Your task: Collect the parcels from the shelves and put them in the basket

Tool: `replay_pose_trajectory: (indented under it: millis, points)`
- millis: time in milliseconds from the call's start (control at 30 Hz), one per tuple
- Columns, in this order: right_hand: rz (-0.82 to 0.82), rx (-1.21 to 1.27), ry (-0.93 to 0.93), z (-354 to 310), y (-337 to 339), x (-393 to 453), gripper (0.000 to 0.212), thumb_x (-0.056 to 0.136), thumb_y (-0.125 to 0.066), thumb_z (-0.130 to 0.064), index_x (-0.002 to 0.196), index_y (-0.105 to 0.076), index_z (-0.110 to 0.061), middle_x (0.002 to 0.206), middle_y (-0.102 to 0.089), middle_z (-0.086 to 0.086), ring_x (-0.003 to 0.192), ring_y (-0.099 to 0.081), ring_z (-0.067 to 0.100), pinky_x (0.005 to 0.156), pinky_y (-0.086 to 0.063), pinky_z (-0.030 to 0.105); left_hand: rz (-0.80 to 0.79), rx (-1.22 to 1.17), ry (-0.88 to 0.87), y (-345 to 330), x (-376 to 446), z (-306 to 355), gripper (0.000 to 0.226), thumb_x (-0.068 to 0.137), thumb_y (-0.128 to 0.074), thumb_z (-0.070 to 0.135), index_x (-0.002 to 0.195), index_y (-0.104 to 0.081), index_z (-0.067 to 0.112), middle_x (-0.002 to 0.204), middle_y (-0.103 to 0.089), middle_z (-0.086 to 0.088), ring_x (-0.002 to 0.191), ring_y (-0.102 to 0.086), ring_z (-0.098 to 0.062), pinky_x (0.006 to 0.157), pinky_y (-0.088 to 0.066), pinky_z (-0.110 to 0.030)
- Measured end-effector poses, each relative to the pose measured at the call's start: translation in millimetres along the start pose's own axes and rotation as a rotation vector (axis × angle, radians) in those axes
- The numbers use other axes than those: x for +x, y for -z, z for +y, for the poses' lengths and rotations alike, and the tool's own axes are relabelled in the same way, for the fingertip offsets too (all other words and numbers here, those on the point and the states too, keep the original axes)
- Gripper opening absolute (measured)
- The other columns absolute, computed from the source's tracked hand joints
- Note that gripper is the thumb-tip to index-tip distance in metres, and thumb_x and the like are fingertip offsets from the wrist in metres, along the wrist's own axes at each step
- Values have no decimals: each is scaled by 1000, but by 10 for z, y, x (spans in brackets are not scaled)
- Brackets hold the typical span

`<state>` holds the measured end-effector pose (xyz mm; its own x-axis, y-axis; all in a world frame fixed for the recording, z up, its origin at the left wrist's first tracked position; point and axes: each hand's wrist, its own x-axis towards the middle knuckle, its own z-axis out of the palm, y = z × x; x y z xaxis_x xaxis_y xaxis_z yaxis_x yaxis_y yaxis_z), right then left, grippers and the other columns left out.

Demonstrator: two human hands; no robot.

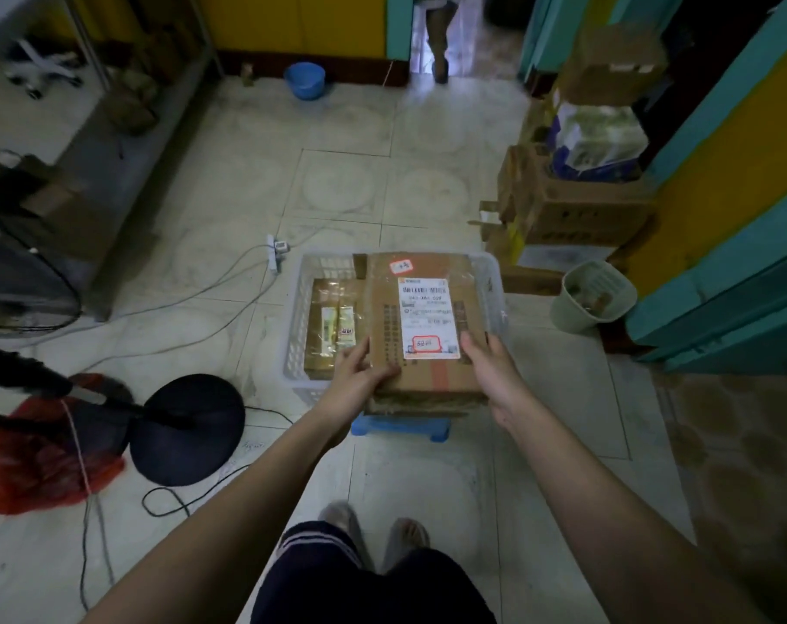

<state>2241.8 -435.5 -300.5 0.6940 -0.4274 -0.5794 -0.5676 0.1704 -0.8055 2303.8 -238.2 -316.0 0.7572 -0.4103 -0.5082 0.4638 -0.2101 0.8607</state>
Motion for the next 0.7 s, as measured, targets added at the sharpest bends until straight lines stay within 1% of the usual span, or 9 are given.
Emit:
replay_pose_trajectory:
  millis: [67,167,300,333,400,467,533,600,700]
  points:
    - [17,-34,-24,-102,-75,389,50,103,-46,-45,148,-37,-25,132,-54,-11,116,-50,9,94,-39,31,46,20,1,10,432,73,65,86,-71,24,144,-48,41,130,-40,-3,119,-56,-23,100,-52,-35]
    - [29,-82,-118,-114,-155,949,44,105,-43,-40,147,-39,-30,133,-59,-7,106,-54,11,92,-42,35,81,152,21,19,1012,34,69,83,-68,22,145,-45,43,116,-39,6,115,-54,-25,99,-53,-41]
    - [67,-153,-171,-18,-284,1581,20,107,-43,-27,124,-49,-34,105,-65,-11,84,-58,3,83,-48,34,73,206,90,34,1652,-214,59,83,-70,12,137,-51,30,124,-52,-7,112,-61,-29,86,-61,-48]
    - [81,-186,-180,23,-308,1721,17,106,-44,-26,120,-52,-33,105,-66,-8,85,-60,6,81,-50,34,68,199,111,52,1782,-267,54,80,-70,13,130,-54,27,124,-57,-8,112,-63,-30,85,-61,-49]
    - [85,-250,-221,152,-329,1971,19,103,-49,-30,119,-59,-30,114,-69,1,98,-66,20,85,-56,46,59,231,149,88,1954,-349,48,81,-71,7,123,-56,23,122,-62,-5,110,-64,-25,91,-58,-48]
    - [78,-289,-314,312,-331,2159,28,101,-52,-34,127,-59,-27,121,-66,5,106,-64,29,88,-56,55,50,310,192,125,2048,-457,55,82,-74,3,130,-52,18,117,-62,2,106,-62,-19,90,-55,-38]
    - [79,-293,-383,441,-366,2282,24,101,-52,-32,123,-61,-27,113,-66,6,100,-65,30,78,-59,52,51,444,235,164,2122,-590,57,81,-78,13,130,-50,20,115,-64,3,103,-63,-20,84,-55,-37]
    - [74,-317,-365,556,-436,2400,17,100,-53,-28,113,-65,-27,107,-70,6,96,-67,29,81,-59,53,51,691,260,200,2236,-712,56,78,-81,30,124,-50,22,120,-64,-1,105,-62,-24,84,-55,-41]
    - [51,-332,-334,788,-572,2632,18,101,-53,-21,111,-67,-23,110,-72,6,98,-67,24,87,-55,40,93,1019,278,251,2454,-901,76,77,-78,44,140,-40,26,146,-42,-5,134,-39,-32,103,-44,-55]
